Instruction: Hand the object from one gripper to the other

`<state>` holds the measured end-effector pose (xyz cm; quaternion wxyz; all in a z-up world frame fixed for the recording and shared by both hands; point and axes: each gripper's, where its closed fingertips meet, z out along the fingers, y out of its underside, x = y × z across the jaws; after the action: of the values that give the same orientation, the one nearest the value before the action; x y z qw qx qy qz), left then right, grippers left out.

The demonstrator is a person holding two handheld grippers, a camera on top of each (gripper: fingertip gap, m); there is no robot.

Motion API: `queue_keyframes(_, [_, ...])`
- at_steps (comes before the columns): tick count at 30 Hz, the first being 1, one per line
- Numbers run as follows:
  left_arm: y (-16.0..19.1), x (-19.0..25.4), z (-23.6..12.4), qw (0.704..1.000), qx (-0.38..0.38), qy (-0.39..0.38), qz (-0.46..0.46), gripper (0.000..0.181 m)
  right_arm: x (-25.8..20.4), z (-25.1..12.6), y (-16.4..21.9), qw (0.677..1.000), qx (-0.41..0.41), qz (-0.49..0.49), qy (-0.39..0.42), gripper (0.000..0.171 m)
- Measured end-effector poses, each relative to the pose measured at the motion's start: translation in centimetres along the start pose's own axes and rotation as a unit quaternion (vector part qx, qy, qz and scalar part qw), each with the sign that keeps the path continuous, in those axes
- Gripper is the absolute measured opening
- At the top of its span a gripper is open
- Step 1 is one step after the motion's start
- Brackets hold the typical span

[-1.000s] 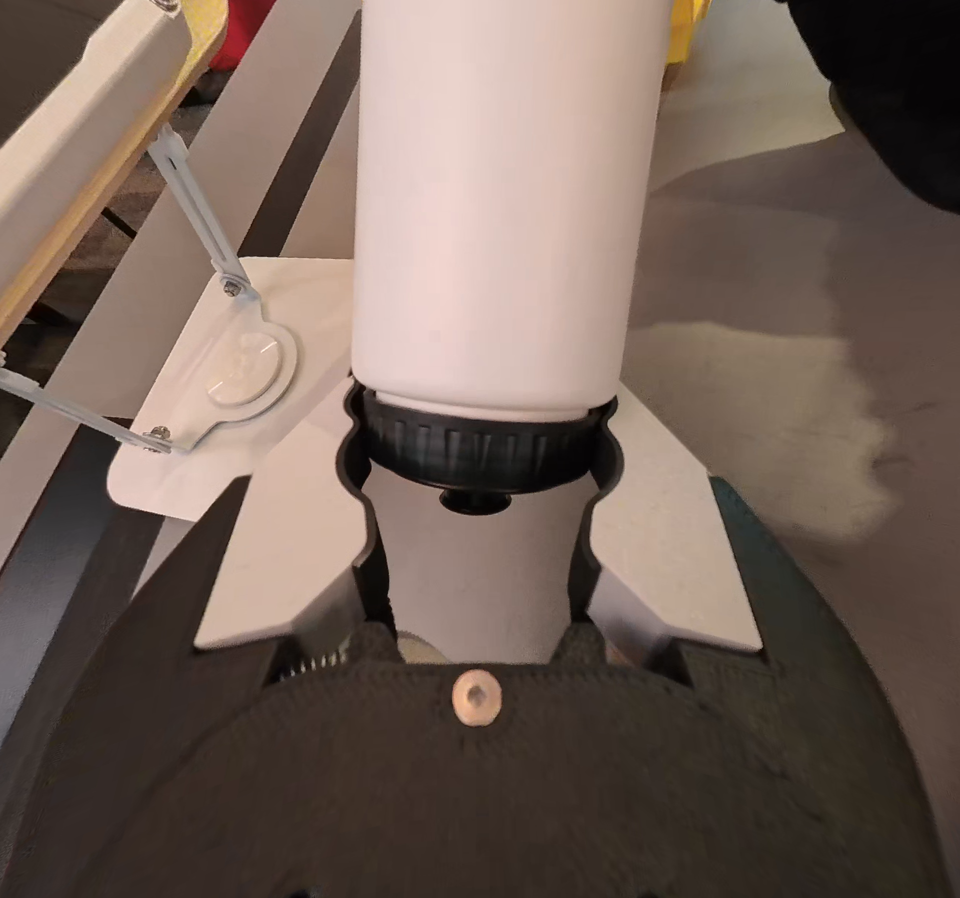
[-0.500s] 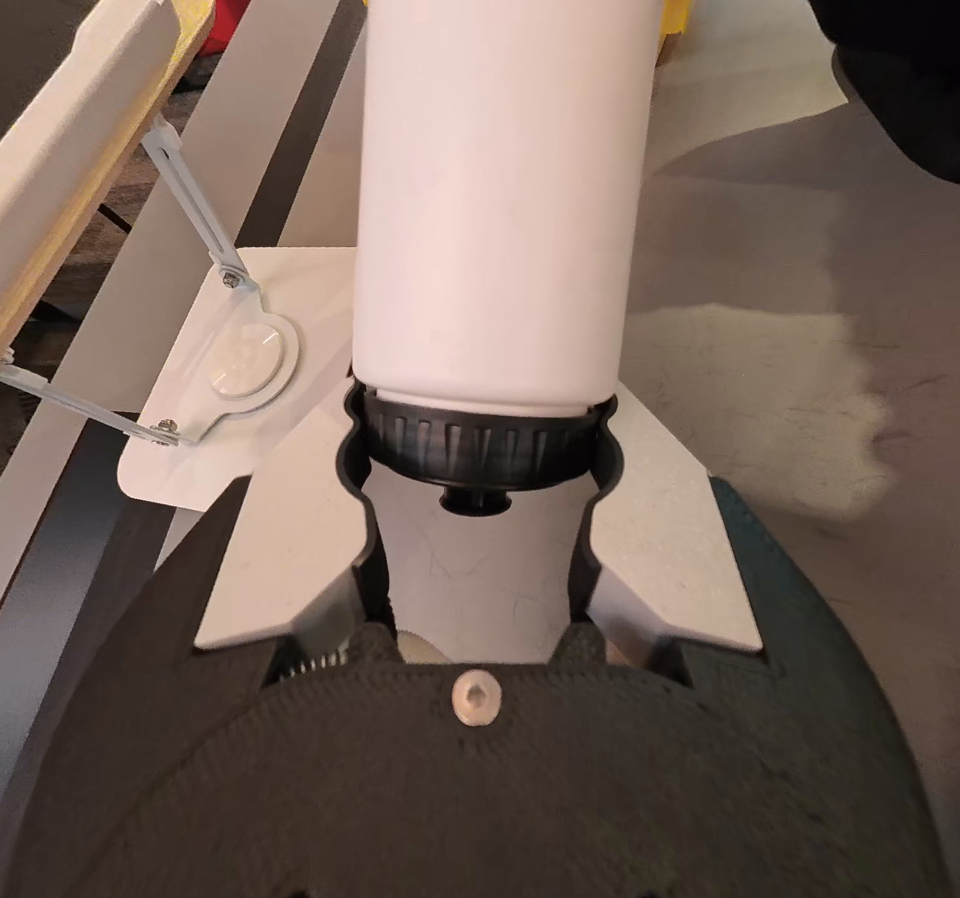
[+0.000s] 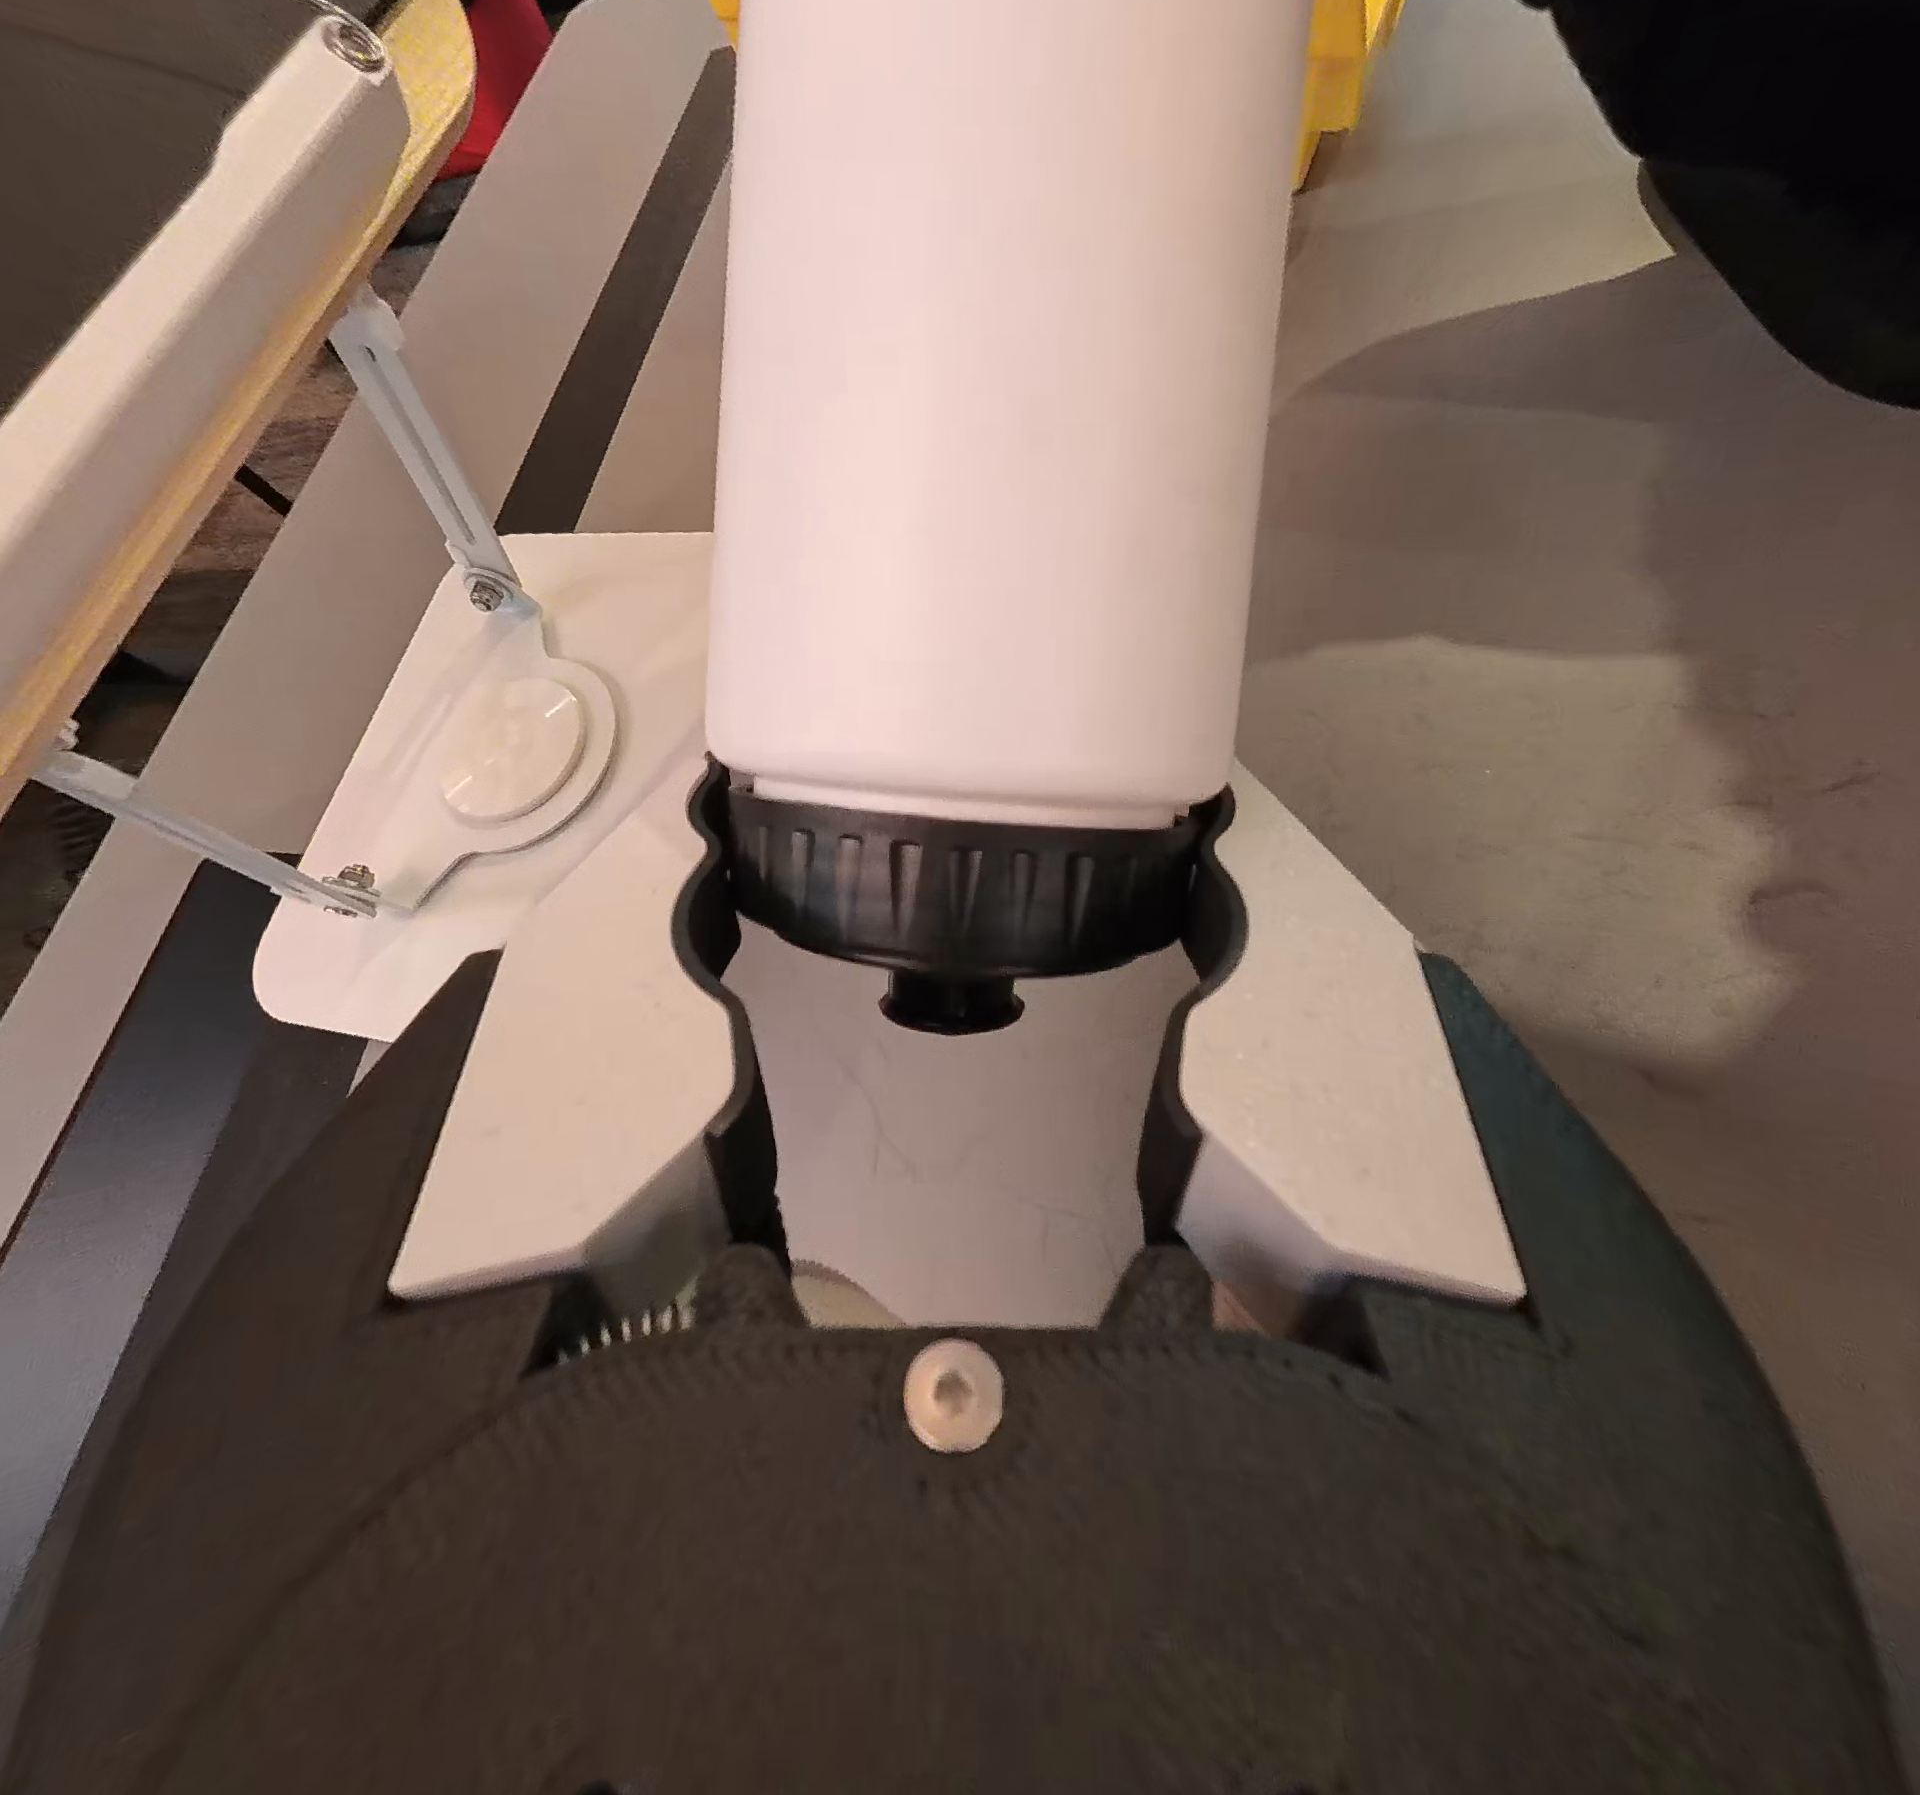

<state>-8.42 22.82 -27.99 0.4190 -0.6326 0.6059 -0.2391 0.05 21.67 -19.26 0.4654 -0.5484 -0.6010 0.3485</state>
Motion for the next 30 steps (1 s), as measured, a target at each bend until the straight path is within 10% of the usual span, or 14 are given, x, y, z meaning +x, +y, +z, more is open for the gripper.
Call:
queue_keyframes(12, [-0.4, -0.3, -1.8, 1.0, 0.004, -0.005, -0.004, 0.085, 1.0, 0.6, 4.6, 0.998, -0.051, 0.026, 0.002, 0.09])
queue_keyframes(30, [0.5, -1.3, -2.9, 0.999, -0.009, -0.02, -0.032, 0.084, 6.0, 3.6, 8.4, 0.93, -0.236, -0.209, 0.19, 0.114])
